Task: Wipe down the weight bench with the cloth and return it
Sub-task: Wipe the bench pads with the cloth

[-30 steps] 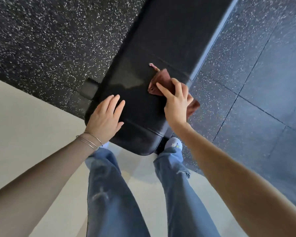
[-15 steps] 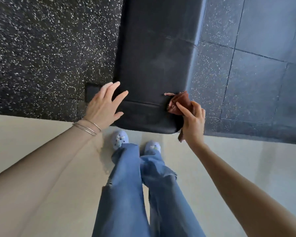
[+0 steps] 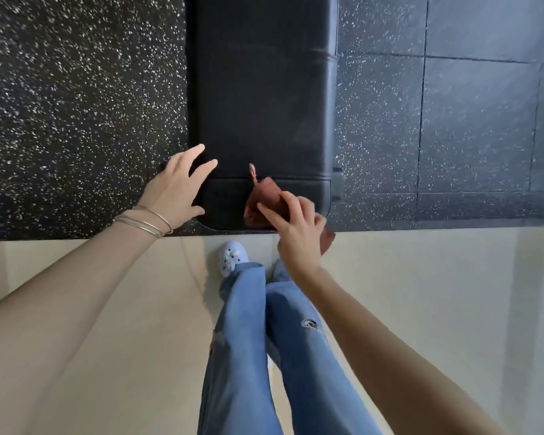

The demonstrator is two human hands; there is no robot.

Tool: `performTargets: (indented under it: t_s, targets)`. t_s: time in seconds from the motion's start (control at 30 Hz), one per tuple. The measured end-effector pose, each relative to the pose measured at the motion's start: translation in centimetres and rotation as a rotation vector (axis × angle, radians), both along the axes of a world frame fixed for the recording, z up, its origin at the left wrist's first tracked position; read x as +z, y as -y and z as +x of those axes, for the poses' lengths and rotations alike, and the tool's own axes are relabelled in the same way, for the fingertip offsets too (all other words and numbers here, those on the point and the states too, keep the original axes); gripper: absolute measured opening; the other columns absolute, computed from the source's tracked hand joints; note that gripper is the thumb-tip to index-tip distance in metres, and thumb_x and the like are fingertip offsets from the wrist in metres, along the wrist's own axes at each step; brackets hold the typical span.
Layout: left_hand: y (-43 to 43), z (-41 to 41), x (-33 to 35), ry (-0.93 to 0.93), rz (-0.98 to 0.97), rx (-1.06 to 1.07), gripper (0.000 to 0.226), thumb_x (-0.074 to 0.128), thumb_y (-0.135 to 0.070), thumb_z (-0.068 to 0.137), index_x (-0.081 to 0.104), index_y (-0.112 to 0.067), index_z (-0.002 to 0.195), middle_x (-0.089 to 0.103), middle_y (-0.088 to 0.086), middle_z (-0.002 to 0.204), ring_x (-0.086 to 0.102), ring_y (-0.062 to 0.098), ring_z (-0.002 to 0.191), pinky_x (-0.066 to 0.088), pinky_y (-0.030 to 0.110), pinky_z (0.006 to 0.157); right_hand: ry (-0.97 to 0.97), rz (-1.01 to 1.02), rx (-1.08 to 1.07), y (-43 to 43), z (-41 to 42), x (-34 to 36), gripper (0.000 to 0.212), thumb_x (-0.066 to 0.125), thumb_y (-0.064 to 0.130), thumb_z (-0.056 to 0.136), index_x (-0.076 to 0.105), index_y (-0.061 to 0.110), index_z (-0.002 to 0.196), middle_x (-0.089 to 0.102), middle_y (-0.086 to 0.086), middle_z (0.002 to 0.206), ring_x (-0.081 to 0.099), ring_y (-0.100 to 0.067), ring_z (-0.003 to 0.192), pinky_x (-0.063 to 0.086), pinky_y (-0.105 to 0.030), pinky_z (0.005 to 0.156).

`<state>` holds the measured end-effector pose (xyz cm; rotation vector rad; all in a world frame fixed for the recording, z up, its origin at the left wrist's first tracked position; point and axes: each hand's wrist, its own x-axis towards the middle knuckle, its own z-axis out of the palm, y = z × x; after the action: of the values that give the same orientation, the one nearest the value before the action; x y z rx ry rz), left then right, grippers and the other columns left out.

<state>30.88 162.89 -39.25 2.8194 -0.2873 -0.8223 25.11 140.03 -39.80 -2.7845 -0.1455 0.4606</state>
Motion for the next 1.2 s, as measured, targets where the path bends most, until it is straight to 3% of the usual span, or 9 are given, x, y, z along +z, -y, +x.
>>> performTargets:
  t_s: [0.1,0.23,0.4,0.6,0.8,0.93,1.07,1.13,1.2]
  targets:
    - [0.4,-0.2,0.0,-0.014,0.014,0.046,0.091,0.081,-0.016,0.069,0.031,-0.019,0.145,0.015,0.005,0.155,0.020,0.029,0.138,0.046,0.053,0.092,0.000,-0.049,-0.163,5.5,2.5,0.1,0.060,0.049,0.001,0.074,0.060,0.039,0.120,0.047,-0.005,0.136,0.041,-0.034,0.117,0.036,-0.044,0.081]
    - [0.9,-0.3,-0.1,-0.002,0.012,0.105,0.090,0.083,-0.009,0.065,0.036,-0.019,0.142,0.020,0.006,0.152,0.025,0.030,0.134,0.049,0.055,0.084,0.027,-0.038,-0.110,7.1,3.6,-0.3,0.067,0.052,-0.007,0.072,0.060,0.040,0.120,0.046,-0.005,0.137,0.039,-0.032,0.116,0.035,-0.042,0.080]
    - [1.0,-0.8,-0.5,0.012,-0.001,0.114,0.087,0.079,-0.008,0.070,0.034,-0.019,0.143,0.019,0.007,0.153,0.028,0.028,0.133,0.051,0.053,0.081,0.043,0.058,-0.399,2.4,1.9,-0.8,0.068,0.045,-0.009,0.068,0.062,0.033,0.120,0.044,-0.007,0.137,0.037,-0.033,0.121,0.037,-0.049,0.087]
    - [-1.3,-0.3,-0.5,0.015,-0.072,-0.025,0.080,0.078,-0.021,0.073,0.036,-0.015,0.142,0.023,0.006,0.152,0.028,0.026,0.135,0.052,0.048,0.084,0.077,0.014,-0.462,-0.6,1.7,-0.7,0.062,0.046,-0.004,0.070,0.064,0.032,0.117,0.047,-0.008,0.137,0.038,-0.032,0.122,0.033,-0.046,0.090]
    - [-6.1,0.4,-1.0,0.007,-0.096,-0.206,0.066,0.066,-0.020,0.085,0.036,-0.016,0.143,0.025,0.009,0.151,0.027,0.026,0.138,0.046,0.041,0.095,0.104,0.035,-0.229,-8.4,2.0,-0.4,0.062,0.054,-0.009,0.066,0.068,0.029,0.112,0.053,-0.006,0.130,0.045,-0.031,0.118,0.031,-0.040,0.086]
    - [-10.0,0.7,-1.0,-0.048,-0.040,-0.306,0.064,0.060,-0.023,0.089,0.030,-0.015,0.145,0.019,0.008,0.153,0.022,0.025,0.140,0.045,0.040,0.099,0.136,0.038,-0.470,-10.6,6.9,-0.2,0.059,0.049,-0.005,0.073,0.066,0.033,0.114,0.048,-0.001,0.134,0.037,-0.026,0.124,0.026,-0.039,0.092]
    - [-12.3,0.8,-1.5,-0.043,-0.052,-0.306,0.063,0.060,-0.023,0.089,0.031,-0.014,0.144,0.023,0.009,0.151,0.026,0.025,0.137,0.044,0.039,0.097,0.163,-0.030,-0.560,-14.5,9.2,-0.4,0.057,0.049,-0.002,0.072,0.065,0.033,0.114,0.048,-0.002,0.134,0.038,-0.027,0.122,0.029,-0.041,0.091]
    - [-12.4,0.9,-1.9,-0.063,-0.066,-0.303,0.064,0.059,-0.023,0.089,0.030,-0.013,0.145,0.023,0.009,0.151,0.025,0.025,0.137,0.043,0.039,0.098,0.165,-0.036,-0.438,-16.4,7.4,-0.3,0.050,0.048,0.004,0.072,0.068,0.031,0.110,0.052,-0.004,0.130,0.043,-0.030,0.119,0.031,-0.042,0.087]
    - [-12.0,1.1,-2.1,-0.084,-0.069,-0.319,0.066,0.059,-0.023,0.089,0.027,-0.012,0.146,0.021,0.008,0.152,0.023,0.024,0.139,0.039,0.038,0.102,0.175,-0.058,-0.154,-17.2,4.3,-0.4,0.040,0.046,0.012,0.076,0.072,0.028,0.102,0.059,-0.005,0.125,0.053,-0.032,0.114,0.036,-0.045,0.084]
